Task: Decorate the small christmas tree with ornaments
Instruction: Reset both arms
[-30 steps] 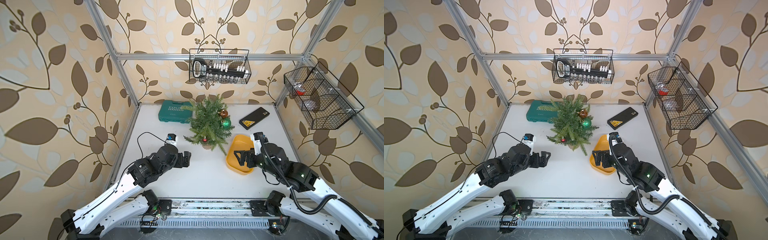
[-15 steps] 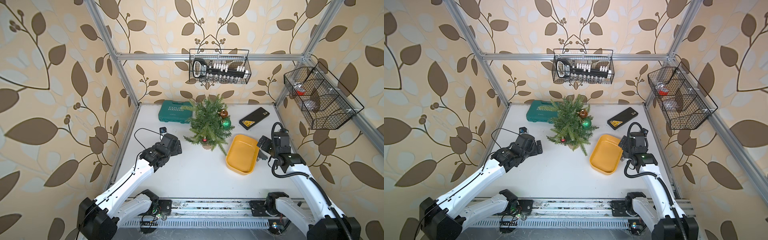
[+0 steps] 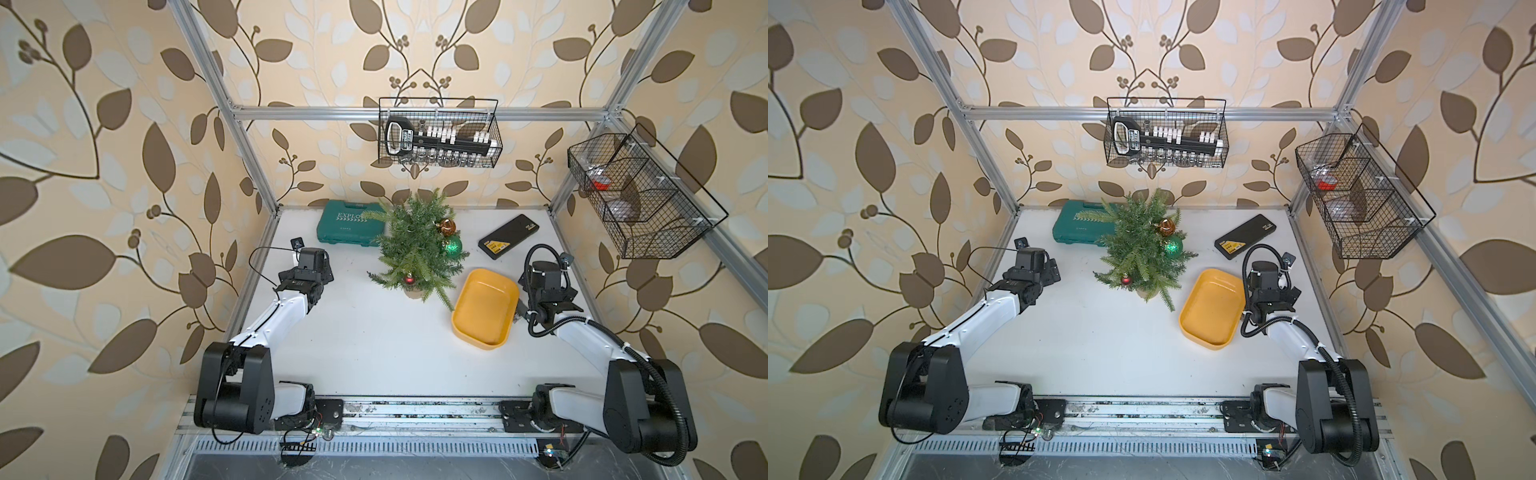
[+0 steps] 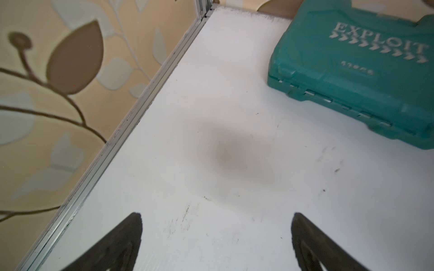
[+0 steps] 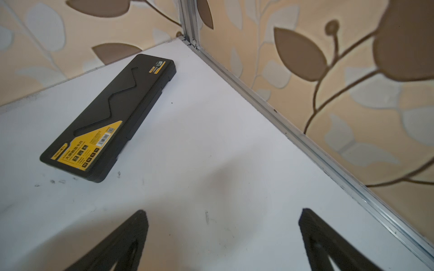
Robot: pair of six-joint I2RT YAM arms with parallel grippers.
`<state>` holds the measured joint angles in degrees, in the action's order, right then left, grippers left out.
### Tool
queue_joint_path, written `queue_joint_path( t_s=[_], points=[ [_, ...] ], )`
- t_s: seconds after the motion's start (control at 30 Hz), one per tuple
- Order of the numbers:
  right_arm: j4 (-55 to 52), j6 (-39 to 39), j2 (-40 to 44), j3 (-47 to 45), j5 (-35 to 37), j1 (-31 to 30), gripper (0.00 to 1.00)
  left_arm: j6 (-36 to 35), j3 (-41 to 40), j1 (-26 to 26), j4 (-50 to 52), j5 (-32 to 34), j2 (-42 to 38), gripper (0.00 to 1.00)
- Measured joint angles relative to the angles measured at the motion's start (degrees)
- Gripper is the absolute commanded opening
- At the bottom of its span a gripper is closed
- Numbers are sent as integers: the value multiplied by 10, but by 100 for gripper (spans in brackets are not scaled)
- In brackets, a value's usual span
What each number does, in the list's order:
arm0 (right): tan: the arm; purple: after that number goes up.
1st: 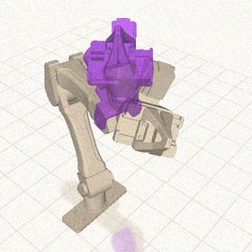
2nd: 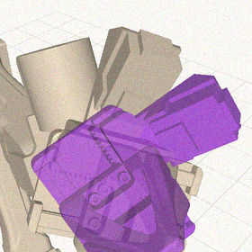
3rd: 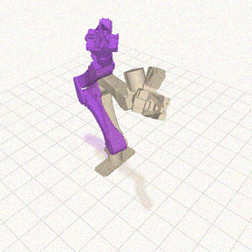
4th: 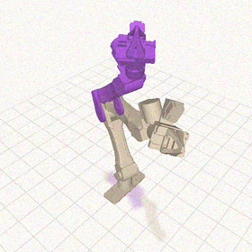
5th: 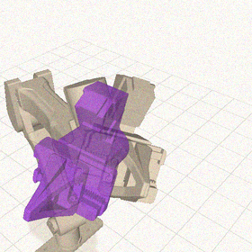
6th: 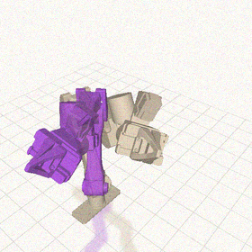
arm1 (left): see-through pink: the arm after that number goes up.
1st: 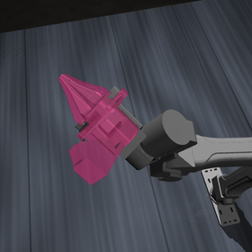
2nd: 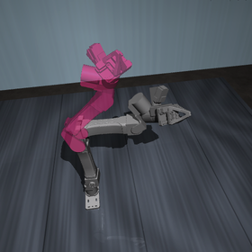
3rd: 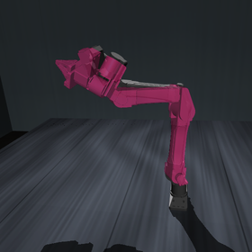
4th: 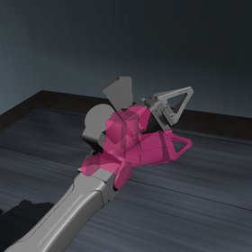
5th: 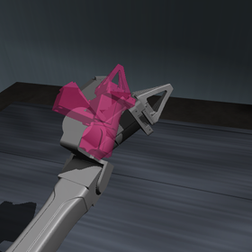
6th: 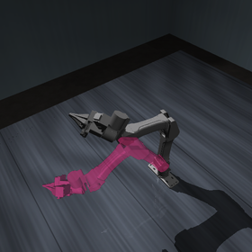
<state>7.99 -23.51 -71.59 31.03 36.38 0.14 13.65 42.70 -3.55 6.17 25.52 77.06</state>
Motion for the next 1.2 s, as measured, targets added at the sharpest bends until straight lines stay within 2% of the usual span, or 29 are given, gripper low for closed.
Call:
queue_joint_path(
  t_s=[0.3, 0.67, 0.87, 0.97, 1.1, 1.2],
  points=[
    [123, 37, -22, -55, -2, 0, 100, -30, -36, 6, -80, -2, 57, 99],
    [275, 65, -39, -114, -37, -5, 100, -55, -111, 6, -227, -59, 68, 99],
    [404, 100, -71, -163, -69, -8, 100, -87, -187, 6, -375, -105, 74, 99],
    [429, 115, -82, -167, -91, -10, 100, -97, -205, 6, -414, -124, 90, 99],
    [532, 147, -131, -179, -170, -3, 100, -105, -206, 6, -444, -136, 94, 99],
    [528, 157, -145, -181, -196, -2, 100, -107, -206, 6, -459, -137, 94, 99]
  ],
)
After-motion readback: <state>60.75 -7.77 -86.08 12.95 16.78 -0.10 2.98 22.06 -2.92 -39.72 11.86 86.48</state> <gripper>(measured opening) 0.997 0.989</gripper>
